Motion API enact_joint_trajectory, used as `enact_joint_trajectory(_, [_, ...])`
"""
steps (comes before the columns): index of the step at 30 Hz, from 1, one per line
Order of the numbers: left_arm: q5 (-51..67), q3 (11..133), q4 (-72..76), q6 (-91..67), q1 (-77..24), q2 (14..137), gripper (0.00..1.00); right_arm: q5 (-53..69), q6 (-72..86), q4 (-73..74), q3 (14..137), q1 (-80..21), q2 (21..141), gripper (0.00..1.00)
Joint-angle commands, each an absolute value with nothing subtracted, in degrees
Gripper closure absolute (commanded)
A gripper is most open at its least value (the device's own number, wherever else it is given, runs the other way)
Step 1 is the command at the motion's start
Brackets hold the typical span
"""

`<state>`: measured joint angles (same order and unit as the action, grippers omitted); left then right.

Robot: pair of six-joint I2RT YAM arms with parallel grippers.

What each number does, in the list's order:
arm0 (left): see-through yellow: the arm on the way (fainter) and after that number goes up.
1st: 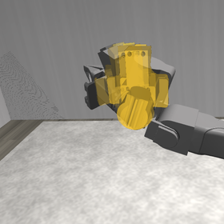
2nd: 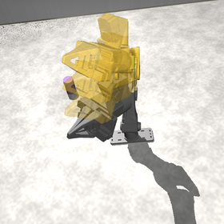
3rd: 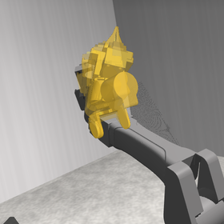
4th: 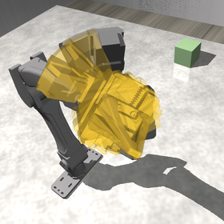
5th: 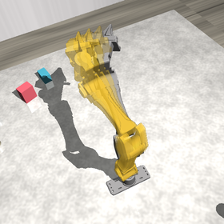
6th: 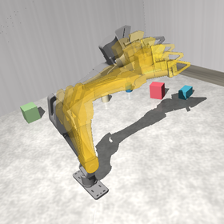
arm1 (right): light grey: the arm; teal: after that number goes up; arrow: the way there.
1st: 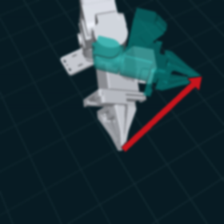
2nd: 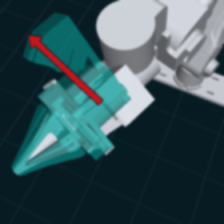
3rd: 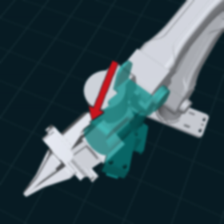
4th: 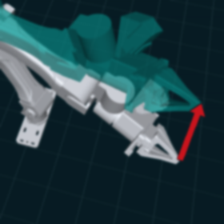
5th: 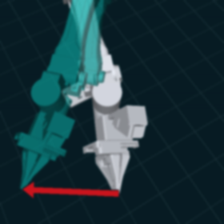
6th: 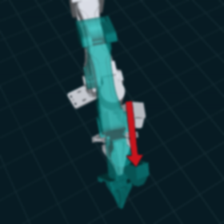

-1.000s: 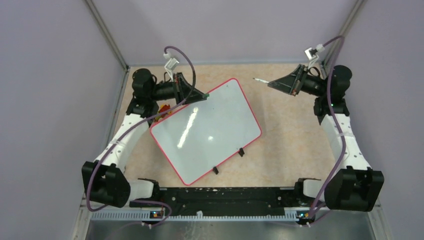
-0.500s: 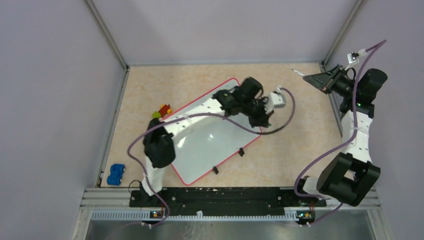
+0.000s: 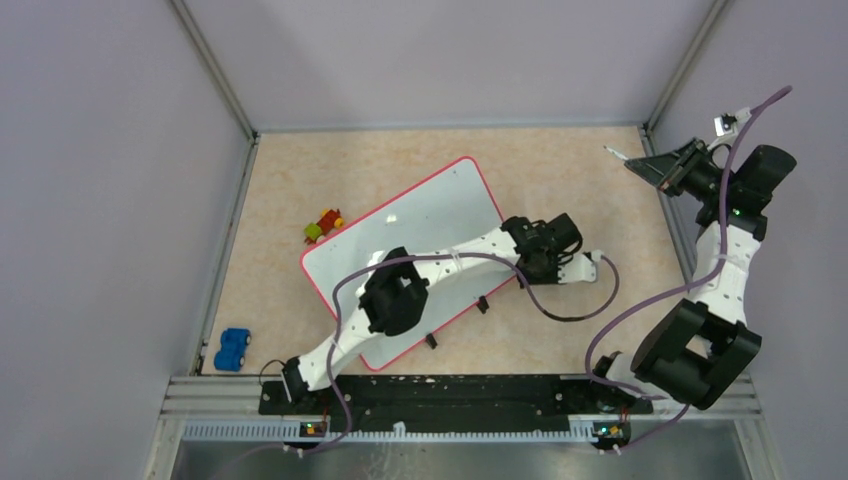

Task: Write a sentence on the whiteboard
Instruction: Place the pen cap at the center of the board.

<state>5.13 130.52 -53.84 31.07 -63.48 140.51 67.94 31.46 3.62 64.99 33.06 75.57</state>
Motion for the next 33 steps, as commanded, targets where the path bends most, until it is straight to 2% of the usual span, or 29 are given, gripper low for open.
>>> enact_joint_trajectory(1, [3.7, 131.5, -53.9, 34.1, -65.1, 141.0, 1.0, 69.5, 28.8, 3.0, 66.9, 33.7, 76.0, 1.0])
enact_joint_trajectory(7, [5.2, 131.5, -55.1, 35.8, -66.0, 142.7, 0.96, 69.8, 28.2, 3.3, 66.9, 33.7, 76.2, 1.0])
enact_joint_trajectory(13, [4.7, 131.6, -56.1, 37.7, -67.1, 143.5, 0.88, 70.4, 28.6, 3.0, 66.9, 33.7, 76.3, 1.0])
enact_joint_trajectory(18, [4.7, 131.6, -56.0, 37.9, -67.2, 142.7, 0.68, 70.9, 28.2, 3.6, 66.9, 33.7, 76.1, 1.0])
enact_joint_trajectory(23, [7.1, 130.8, -56.8, 36.0, -67.1, 138.7, 0.39, 70.9, 27.9, 4.1, 67.3, 33.7, 75.8, 1.0])
enact_joint_trajectory(26, [7.7, 127.4, -56.5, 35.1, -67.1, 135.0, 0.3, 70.7, 26.9, 5.4, 68.3, 33.5, 75.8, 1.0])
enact_joint_trajectory(33, [11.4, 118.8, -52.7, 30.8, -66.1, 122.6, 0.18, 68.5, 24.9, 7.8, 69.4, 30.3, 75.4, 1.0])
